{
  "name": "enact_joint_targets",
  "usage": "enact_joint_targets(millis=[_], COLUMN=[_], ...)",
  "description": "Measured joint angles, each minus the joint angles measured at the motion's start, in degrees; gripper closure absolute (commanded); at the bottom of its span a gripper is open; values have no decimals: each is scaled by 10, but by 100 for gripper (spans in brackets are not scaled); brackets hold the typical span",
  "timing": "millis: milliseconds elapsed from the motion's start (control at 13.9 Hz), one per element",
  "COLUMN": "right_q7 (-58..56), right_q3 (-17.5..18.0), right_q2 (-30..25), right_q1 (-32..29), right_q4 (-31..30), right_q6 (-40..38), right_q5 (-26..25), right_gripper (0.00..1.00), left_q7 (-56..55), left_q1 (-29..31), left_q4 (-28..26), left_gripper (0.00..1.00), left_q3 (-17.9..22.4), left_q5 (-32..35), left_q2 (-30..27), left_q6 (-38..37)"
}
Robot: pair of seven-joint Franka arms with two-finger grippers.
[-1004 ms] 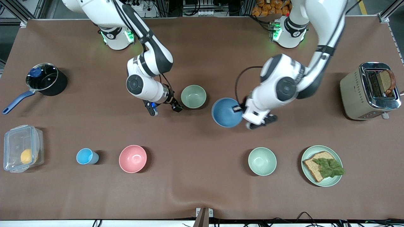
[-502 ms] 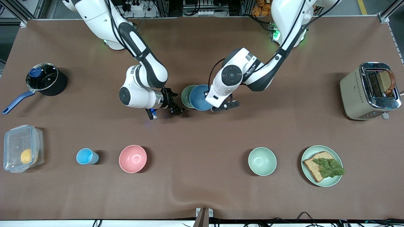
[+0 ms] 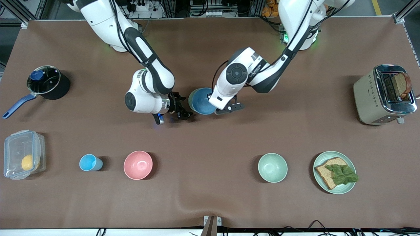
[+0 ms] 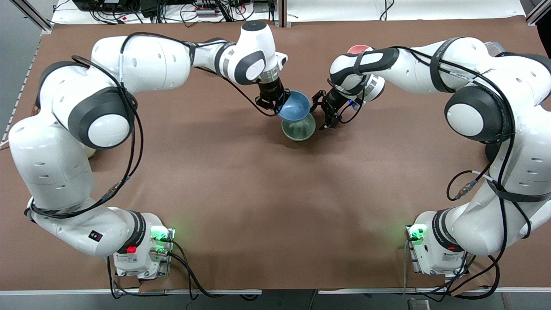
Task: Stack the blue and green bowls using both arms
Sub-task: 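Move the blue bowl with the left gripper over the green bowl and lower it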
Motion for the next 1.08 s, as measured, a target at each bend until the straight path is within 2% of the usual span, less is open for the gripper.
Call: enact_joint_targets(millis=[1076], right_q7=[-4], right_q3=[0], right_q2=[0], right_q1=[0], right_q4=[0], right_q6=[0], right_q5=[1], right_gripper=[0], left_q7=[-8], left_q1=[-38], left_q4=[0], left_gripper=[100], left_q3=[3], left_q5=[1], left_q2=[44], left_q6=[28])
